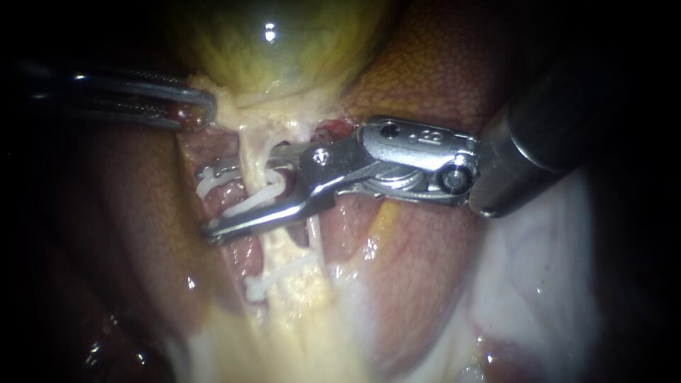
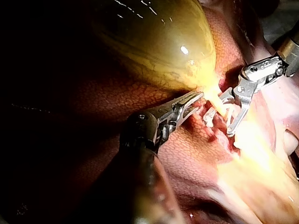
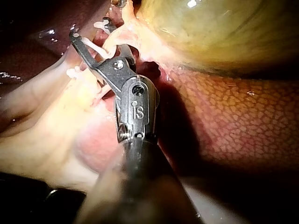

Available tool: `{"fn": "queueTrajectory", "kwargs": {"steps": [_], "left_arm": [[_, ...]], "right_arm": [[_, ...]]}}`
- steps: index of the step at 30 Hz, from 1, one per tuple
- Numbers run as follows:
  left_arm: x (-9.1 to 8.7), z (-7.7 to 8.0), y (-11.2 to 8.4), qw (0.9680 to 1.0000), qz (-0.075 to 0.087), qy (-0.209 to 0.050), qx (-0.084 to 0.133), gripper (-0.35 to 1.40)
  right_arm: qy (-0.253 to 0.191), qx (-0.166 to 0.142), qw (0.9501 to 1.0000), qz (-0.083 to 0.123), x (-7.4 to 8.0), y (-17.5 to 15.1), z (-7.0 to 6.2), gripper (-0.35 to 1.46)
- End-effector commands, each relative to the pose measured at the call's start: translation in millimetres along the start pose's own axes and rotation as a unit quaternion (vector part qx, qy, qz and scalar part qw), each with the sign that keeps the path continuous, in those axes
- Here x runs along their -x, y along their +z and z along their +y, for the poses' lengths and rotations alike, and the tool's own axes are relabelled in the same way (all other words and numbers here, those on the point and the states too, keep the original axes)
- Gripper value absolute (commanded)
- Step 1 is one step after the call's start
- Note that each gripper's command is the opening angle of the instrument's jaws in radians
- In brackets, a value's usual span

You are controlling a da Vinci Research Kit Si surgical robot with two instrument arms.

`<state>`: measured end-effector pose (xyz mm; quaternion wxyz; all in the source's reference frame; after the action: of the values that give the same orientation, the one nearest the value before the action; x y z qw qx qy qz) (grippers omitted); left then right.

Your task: Clipping second clip left tube

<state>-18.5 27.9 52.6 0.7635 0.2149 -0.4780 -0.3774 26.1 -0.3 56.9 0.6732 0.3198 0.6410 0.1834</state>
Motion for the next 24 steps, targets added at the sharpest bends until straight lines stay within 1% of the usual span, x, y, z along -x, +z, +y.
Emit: {"fn": "queueTrajectory", "kwargs": {"steps": [1, 4, 6, 12, 16, 20, 24], "left_arm": [[0.0, 0.0, 0.0, 1.0000, 0.000, 0.000, 0.000, -0.35], [0.0, 0.0, 0.0, 1.0000, 0.000, 0.000, 0.000, -0.35], [0.0, 0.0, 0.0, 1.0000, 0.000, 0.000, 0.000, -0.35], [0.0, 0.0, 0.0, 1.0000, 0.000, 0.000, 0.000, -0.35], [0.0, 0.0, 0.0, 1.0000, 0.000, 0.000, 0.000, -0.35], [0.0, 0.0, 0.0, 1.0000, 0.000, 0.000, 0.000, -0.35], [0.0, 0.0, -0.1, 1.0000, 0.000, 0.000, 0.000, -0.35]], "right_arm": [[0.000, -0.002, 1.0000, 0.000, 0.0, 0.0, 0.0, 0.40], [0.000, -0.011, 0.9999, -0.001, 0.0, -0.1, -0.2, 0.39], [0.009, -0.020, 0.9998, -0.003, 0.1, -0.2, -0.5, 0.39], [0.024, -0.052, 0.9983, -0.008, 0.7, -0.1, -1.9, 0.38], [0.035, -0.072, 0.9967, -0.014, 1.7, 0.4, -2.9, 0.38], [0.043, -0.092, 0.9946, -0.021, 3.2, 0.8, -3.9, 0.38], [0.053, -0.108, 0.9924, -0.027, 4.2, 1.0, -4.6, 0.37]]}}
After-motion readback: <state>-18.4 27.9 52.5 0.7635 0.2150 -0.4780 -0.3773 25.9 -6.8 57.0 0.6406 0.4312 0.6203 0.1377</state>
